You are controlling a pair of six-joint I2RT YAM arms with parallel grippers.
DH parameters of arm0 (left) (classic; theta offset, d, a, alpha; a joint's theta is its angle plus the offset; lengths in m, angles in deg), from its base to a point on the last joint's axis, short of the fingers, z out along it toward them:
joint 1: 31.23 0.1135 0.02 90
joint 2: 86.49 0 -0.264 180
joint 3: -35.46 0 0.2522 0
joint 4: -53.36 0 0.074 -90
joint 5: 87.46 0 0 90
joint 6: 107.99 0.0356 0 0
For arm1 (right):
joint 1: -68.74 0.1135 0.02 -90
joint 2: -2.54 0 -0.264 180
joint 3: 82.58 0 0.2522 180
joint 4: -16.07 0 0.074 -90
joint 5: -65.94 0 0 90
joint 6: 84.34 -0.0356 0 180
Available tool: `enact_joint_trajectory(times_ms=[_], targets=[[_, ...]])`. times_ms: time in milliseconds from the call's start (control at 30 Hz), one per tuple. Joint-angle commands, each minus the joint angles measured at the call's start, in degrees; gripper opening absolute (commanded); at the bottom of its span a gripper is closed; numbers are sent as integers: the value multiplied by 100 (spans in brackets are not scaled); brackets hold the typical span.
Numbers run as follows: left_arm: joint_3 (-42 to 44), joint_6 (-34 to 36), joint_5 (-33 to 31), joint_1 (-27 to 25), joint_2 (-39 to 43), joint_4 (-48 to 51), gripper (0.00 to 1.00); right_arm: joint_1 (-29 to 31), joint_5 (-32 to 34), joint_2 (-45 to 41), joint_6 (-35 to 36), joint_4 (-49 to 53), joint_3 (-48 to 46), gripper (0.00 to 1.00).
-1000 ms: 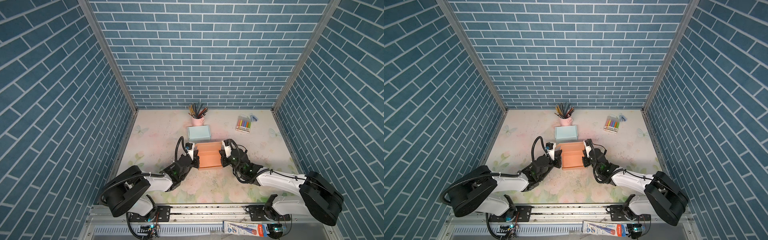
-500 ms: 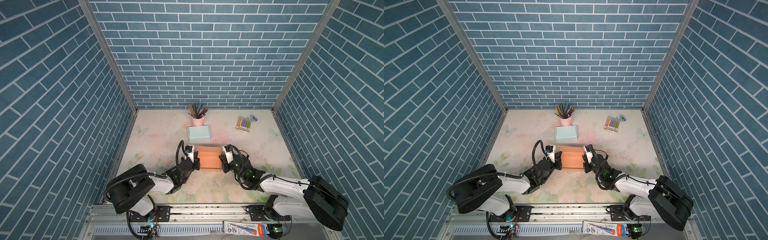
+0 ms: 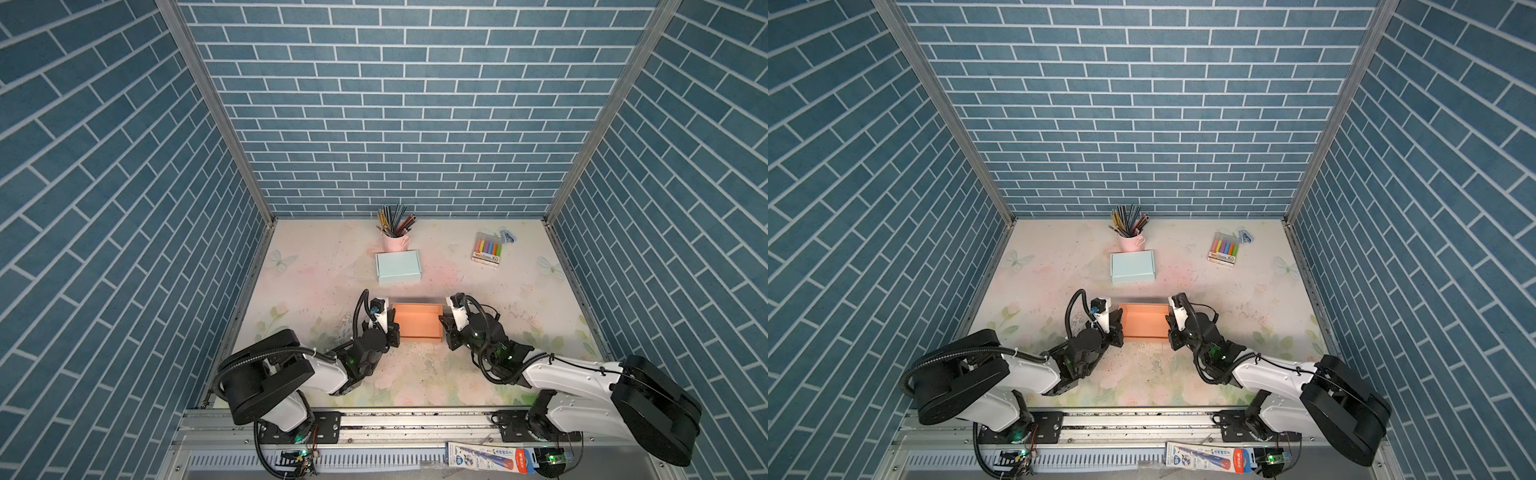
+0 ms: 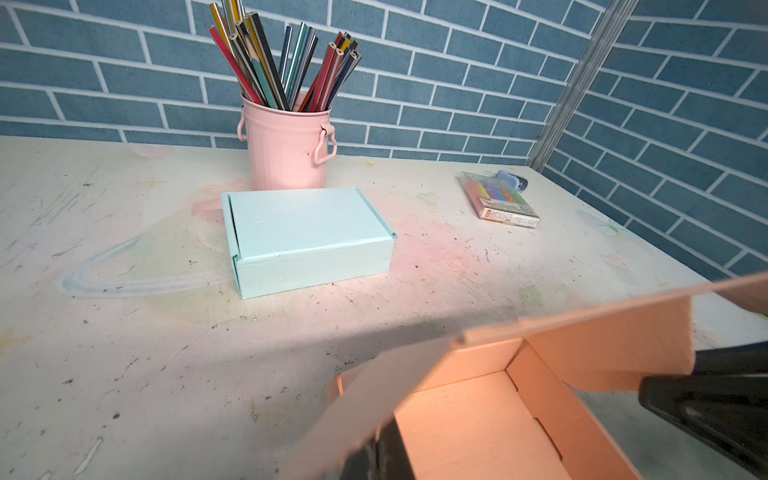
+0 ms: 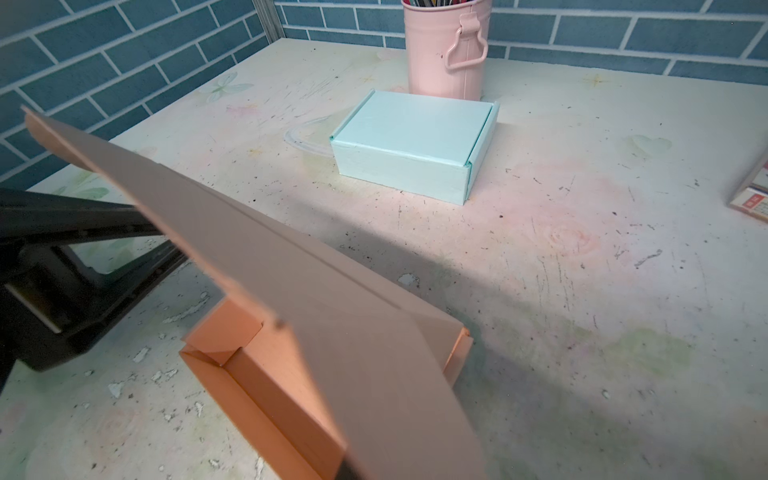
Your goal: Fold the paper box
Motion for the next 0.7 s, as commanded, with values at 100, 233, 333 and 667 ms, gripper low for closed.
enact_joint_trajectory(times_ms=[100,233,333,667], targets=[[186,-123,-158,-151,-159,405,0,39,-62,-148,-128,-102,-104,17],[187,-171,-176,-163,-222,395,0,41,-123,-253,-156,-134,-264,19],[178,-188,-170,-174,-274,371,0,45,-146,-434,-166,-196,-432,21],[153,-231,-165,-235,-329,388,0,37,-9,-1422,-142,-315,-954,22]])
